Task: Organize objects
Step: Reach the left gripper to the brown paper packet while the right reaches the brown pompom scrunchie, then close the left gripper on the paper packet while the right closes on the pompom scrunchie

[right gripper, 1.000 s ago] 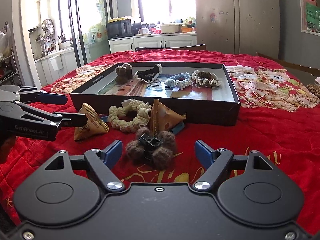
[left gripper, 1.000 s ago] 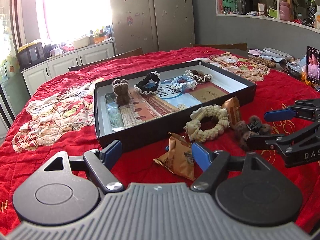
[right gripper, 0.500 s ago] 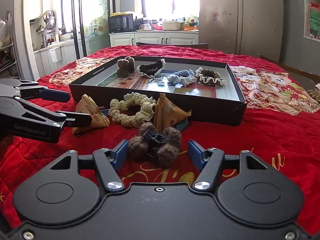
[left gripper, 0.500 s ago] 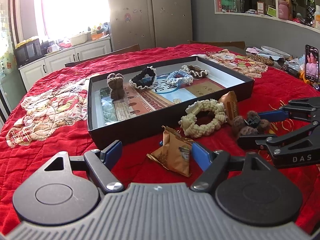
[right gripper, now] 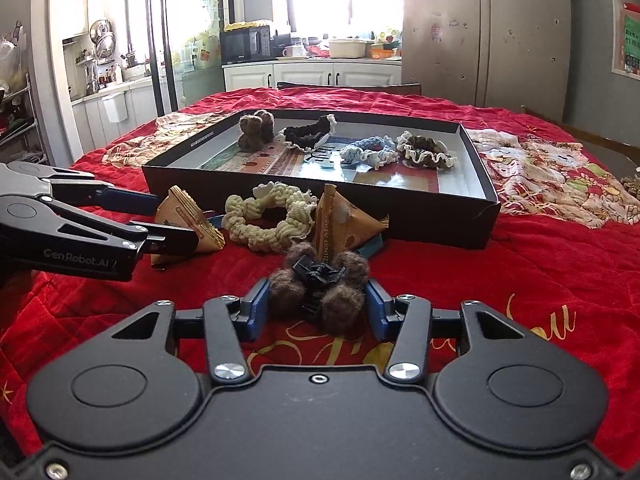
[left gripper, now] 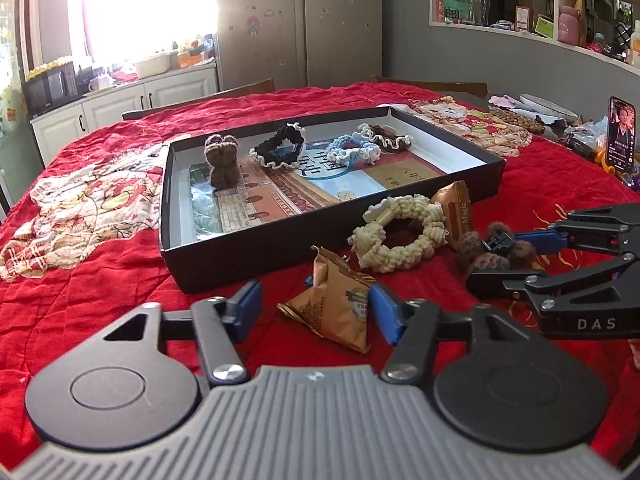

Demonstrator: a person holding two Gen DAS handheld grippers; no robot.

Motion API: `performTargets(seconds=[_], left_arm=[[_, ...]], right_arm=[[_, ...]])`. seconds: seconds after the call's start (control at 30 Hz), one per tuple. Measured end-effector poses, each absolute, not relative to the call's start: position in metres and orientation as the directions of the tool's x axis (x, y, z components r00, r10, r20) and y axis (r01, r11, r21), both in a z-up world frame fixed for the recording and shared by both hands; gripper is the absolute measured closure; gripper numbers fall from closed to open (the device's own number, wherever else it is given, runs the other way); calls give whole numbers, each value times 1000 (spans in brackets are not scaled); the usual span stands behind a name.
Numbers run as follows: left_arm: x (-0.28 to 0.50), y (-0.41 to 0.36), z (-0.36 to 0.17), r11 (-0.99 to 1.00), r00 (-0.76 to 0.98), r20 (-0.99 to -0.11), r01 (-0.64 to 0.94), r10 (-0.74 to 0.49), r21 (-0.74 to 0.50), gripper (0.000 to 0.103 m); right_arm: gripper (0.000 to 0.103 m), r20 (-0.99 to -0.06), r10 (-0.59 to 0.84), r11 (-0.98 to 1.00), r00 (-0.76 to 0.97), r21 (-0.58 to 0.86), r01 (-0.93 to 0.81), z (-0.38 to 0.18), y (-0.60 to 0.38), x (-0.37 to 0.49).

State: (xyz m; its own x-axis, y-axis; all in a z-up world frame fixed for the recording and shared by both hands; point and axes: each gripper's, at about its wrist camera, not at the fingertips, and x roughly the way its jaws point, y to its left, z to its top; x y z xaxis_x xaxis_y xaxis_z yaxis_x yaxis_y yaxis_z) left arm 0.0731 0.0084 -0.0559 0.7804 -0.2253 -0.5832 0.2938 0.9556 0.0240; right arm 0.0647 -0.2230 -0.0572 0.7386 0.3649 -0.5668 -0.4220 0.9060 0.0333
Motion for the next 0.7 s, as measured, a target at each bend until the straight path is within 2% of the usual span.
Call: performTargets(seconds=[0.1,0.7], left_arm=[[73,9,-57,955,773,-591,295,-231,13,59],[61,13,-46,953,779,-579,302,-241,9,65]], right_arm=[[57,-567,368,905,737,34,-425,-57,-223,64],[62,-546,393,892,740,31,-452,-52,-223,60]])
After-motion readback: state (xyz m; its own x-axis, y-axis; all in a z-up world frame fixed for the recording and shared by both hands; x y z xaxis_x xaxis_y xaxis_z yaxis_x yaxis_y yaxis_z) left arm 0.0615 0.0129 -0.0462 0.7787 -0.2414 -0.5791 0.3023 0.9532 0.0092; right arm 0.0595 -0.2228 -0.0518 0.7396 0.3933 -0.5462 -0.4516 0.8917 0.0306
